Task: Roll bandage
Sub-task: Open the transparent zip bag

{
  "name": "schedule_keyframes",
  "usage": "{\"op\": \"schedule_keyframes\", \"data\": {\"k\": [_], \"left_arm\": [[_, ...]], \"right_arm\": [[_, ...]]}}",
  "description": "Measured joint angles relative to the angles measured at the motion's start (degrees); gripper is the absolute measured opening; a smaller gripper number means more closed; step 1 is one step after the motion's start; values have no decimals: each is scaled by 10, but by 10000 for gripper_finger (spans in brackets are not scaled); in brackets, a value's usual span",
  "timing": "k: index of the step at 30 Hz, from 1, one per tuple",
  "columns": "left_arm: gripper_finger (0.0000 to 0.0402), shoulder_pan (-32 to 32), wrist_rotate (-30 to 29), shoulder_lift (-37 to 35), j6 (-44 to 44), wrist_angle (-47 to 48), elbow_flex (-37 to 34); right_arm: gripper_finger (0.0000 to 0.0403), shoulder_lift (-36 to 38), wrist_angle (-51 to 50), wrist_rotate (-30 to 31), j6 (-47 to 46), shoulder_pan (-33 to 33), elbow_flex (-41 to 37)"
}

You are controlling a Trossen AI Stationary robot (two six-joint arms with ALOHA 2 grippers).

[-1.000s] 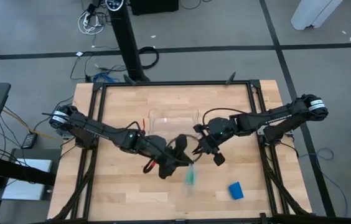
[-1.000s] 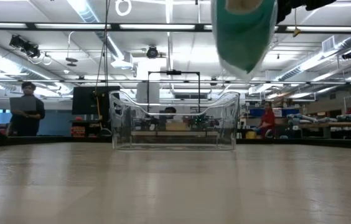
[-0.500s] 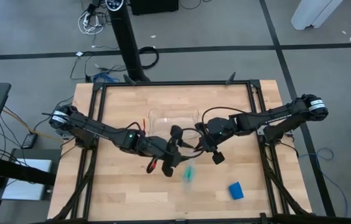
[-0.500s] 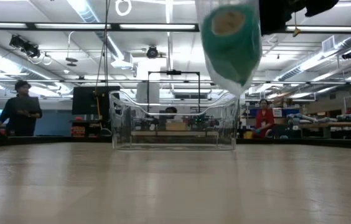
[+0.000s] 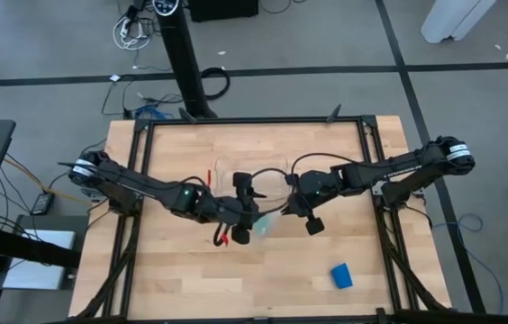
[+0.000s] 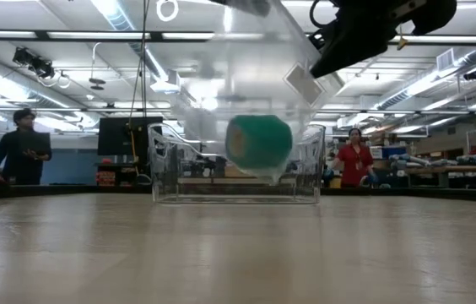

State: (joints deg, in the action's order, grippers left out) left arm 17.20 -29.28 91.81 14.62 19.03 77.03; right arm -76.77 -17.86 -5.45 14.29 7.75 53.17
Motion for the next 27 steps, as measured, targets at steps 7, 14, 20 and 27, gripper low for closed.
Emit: {"op": "schedule_keyframes", "data": {"k": [7, 14, 20, 27], "left_arm": [[234, 0, 1, -34, -63, 24, 1], [234, 0, 27, -35, -226, 57, 2], [234, 1, 32, -33, -327, 88, 1], [234, 0, 28, -18, -359, 111, 1]], "right_arm": [[0, 0, -18, -1, -44, 0, 0], [0, 0, -34, 5, -134, 0, 1], [0, 2, -106, 84, -200, 0, 27], [0, 2, -162, 124, -209, 15, 76]]}}
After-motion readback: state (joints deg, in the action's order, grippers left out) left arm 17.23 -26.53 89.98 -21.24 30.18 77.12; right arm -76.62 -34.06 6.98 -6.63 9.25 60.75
